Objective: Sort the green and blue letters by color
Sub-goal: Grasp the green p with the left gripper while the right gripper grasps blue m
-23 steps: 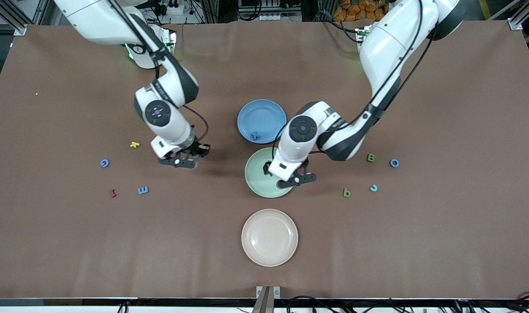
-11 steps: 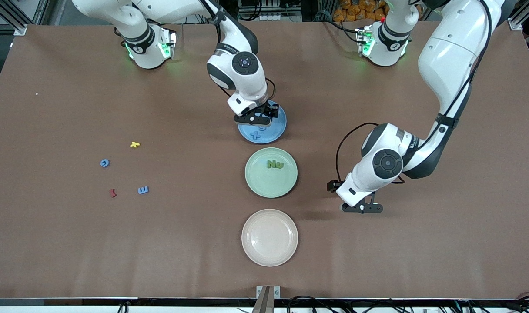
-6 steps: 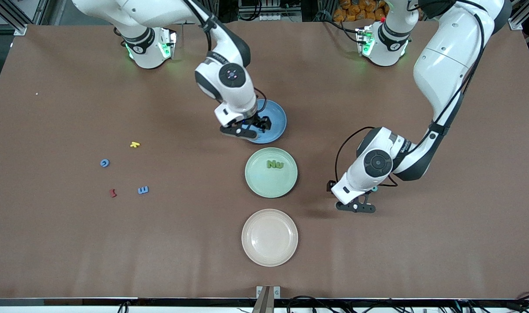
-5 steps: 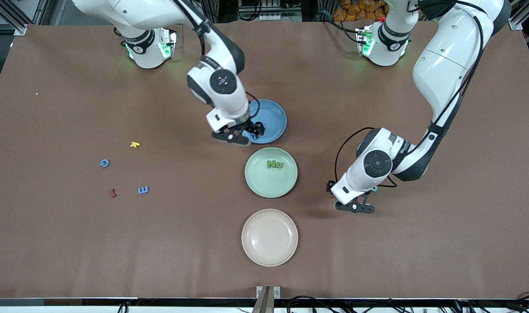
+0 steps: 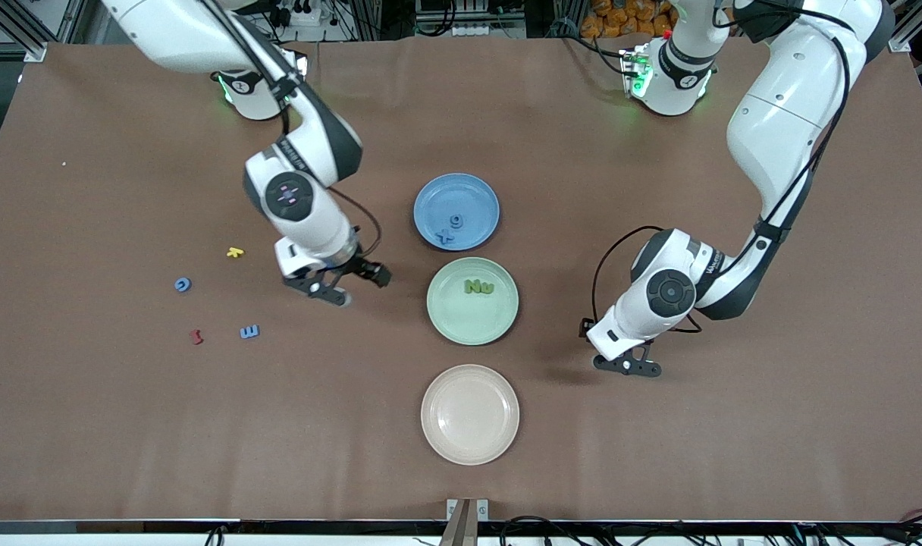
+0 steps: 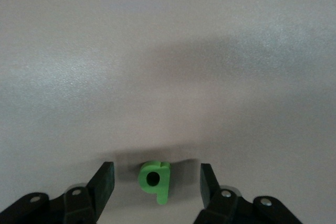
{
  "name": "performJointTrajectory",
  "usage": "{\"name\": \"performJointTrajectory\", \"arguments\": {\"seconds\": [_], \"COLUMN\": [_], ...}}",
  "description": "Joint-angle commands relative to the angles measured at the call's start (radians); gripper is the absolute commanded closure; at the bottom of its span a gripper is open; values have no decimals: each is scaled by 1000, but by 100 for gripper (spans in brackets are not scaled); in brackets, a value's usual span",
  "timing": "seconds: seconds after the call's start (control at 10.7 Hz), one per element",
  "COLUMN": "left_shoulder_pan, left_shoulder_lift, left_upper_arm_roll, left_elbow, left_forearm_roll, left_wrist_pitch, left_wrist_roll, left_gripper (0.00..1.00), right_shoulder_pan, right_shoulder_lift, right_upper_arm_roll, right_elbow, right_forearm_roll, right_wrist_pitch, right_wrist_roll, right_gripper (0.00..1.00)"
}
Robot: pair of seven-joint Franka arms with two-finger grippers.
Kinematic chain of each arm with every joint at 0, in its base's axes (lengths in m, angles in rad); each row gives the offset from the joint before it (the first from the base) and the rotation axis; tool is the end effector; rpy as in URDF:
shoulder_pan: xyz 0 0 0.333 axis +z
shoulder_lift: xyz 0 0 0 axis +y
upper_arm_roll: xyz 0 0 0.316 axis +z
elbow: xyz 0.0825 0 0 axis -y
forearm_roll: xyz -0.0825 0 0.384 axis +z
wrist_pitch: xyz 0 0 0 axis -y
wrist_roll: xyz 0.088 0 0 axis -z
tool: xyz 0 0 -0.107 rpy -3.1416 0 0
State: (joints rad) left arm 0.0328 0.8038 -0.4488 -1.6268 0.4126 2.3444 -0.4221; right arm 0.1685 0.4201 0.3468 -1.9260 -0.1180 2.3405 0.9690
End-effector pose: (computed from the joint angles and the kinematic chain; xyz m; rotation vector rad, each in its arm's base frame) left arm 0.6455 -0.2370 0.1838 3.1033 -0.2512 0.0055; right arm 0.5499 0.2969 0.2848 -3.0245 0.6158 0.0292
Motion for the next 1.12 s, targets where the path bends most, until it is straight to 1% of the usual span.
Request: {"name": "performJointTrajectory", "arguments": {"seconds": [0.0,0.19,0.28,0.37,0.47,0.65,0.84,1.02], "left_shoulder_pan": [7,6,7,10,13,15,25,30], "left_shoulder_lift": [5,3,2,-1,-6,-9,-17,-49], "left_upper_arm_roll": [-7,-7,-7,-7,-8,-8,-11,-19], "left_elbow": [-18,-21,-22,-27,-31,-31,-28,-28], "left_forearm_roll": [26,26,26,26,26,23,14,9], "left_wrist_pitch": [15,15,15,13,13,13,12,-5], "left_wrist_roll": [6,8,8,8,8,9,9,3], "left_gripper": [29,33,39,48,58,78,100,100], "right_shoulder_pan": [-159,-168,-172,-172,-172,-173,-184,-201], "right_shoulder_lift": [-17,-11,-1,5,12,46,75,104], "right_upper_arm_roll": [-1,-108,-159,-217,-247,-250,-264,-264], "right_elbow": [-1,19,21,21,21,31,35,38], "right_forearm_roll": [-5,0,11,14,15,9,17,20], "right_wrist_pitch": [-9,-12,-9,-9,-4,22,103,144], "right_wrist_roll": [-7,3,8,11,51,242,356,373], "right_gripper": [0,0,0,0,0,0,0,0]}}
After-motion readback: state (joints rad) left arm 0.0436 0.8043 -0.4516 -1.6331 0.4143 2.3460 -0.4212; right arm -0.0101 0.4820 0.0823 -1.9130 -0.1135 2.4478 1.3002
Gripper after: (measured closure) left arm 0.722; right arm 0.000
